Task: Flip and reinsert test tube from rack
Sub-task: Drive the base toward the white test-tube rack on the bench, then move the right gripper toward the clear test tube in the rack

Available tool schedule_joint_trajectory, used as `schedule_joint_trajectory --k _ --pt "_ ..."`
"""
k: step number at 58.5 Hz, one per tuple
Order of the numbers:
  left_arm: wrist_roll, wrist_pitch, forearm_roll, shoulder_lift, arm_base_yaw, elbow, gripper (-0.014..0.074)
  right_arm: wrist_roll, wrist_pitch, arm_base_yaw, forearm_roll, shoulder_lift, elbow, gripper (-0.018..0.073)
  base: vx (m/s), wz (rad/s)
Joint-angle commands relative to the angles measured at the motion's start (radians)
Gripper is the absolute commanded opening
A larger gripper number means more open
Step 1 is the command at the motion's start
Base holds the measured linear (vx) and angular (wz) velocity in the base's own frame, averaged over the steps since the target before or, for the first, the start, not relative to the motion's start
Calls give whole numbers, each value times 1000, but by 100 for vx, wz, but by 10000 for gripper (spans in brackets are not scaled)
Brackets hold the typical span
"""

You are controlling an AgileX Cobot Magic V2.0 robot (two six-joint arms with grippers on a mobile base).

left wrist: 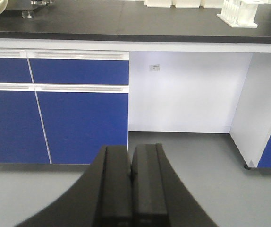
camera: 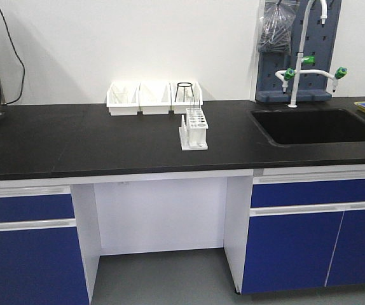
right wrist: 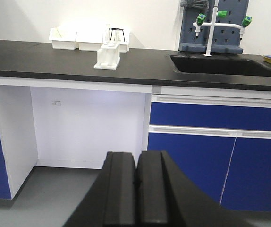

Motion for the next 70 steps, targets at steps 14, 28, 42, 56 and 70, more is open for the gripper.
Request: schedule_joint_trajectory --k 14,28,42,56,70 --pt "0 -87 -4 -11 -7 0 -6 -8 -87 -3 -13 -11 0 -8 19 1" --pt "0 -87 -4 -11 -7 0 -6 -8 -87 -3 -13 -11 0 -8 25 1" --pt "0 -87 -4 -11 -7 0 -6 -8 -87 -3 -13 -11 0 -8 28 1" --pt "0 -87 -4 -11 -7 0 -6 -8 -87 -3 -13 -11 0 -8 32 2" --pt "0 -87 -4 -11 -7 0 -6 -8 -87 -3 -13 -11 0 -8 35 2"
